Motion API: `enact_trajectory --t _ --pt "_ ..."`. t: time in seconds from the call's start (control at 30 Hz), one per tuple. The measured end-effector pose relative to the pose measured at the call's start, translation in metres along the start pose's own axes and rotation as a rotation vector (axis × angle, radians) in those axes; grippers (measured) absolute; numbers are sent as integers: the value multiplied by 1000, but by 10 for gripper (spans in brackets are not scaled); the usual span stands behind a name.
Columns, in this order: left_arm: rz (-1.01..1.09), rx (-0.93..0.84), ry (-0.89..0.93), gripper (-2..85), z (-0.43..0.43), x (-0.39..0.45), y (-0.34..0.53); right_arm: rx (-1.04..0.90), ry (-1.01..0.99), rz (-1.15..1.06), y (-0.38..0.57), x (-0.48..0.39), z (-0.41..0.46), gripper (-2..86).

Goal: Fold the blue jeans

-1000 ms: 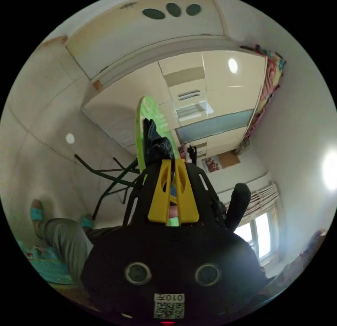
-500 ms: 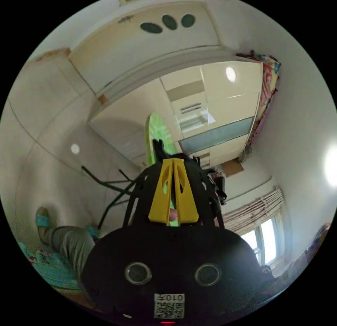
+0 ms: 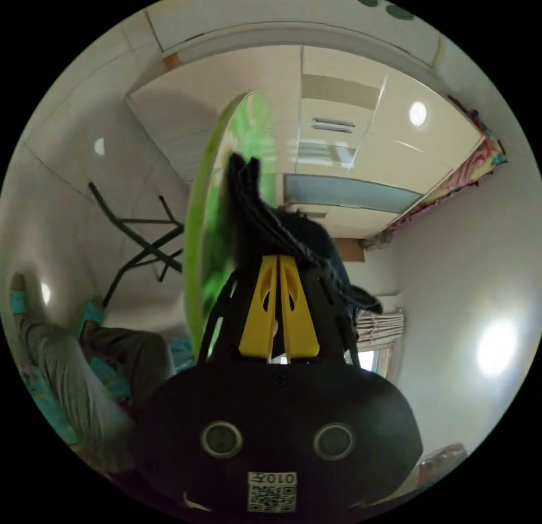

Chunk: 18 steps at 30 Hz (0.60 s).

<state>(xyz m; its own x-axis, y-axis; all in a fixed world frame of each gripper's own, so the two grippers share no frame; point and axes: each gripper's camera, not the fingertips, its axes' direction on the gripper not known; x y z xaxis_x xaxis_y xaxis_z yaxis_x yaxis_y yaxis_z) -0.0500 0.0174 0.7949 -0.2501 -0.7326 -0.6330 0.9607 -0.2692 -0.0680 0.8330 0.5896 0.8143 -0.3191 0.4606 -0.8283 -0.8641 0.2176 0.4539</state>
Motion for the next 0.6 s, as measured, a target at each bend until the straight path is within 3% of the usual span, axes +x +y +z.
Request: enact_trajectory --t 0.1,0.2,0.27,0.33,0.43,0.6 --pt "136 198 93 -2 -42 32 -8 -76 285 -184 10 -45 17 52" --pt "124 409 116 -3 -95 25 0 -342 490 -330 20 -58 81 56" --pt "23 488 73 -2 -131 -8 4 -423 417 -320 26 -47 97 54" --pt "-13 490 95 -2 -152 -34 11 -460 94 -332 36 -30 88 49" --pt "-24 490 -6 -1 -179 -59 32 -445 -233 -311 60 6 55 36" --pt "5 328 -23 0 -154 -81 75 -255 -162 -121 133 88 -33 33"
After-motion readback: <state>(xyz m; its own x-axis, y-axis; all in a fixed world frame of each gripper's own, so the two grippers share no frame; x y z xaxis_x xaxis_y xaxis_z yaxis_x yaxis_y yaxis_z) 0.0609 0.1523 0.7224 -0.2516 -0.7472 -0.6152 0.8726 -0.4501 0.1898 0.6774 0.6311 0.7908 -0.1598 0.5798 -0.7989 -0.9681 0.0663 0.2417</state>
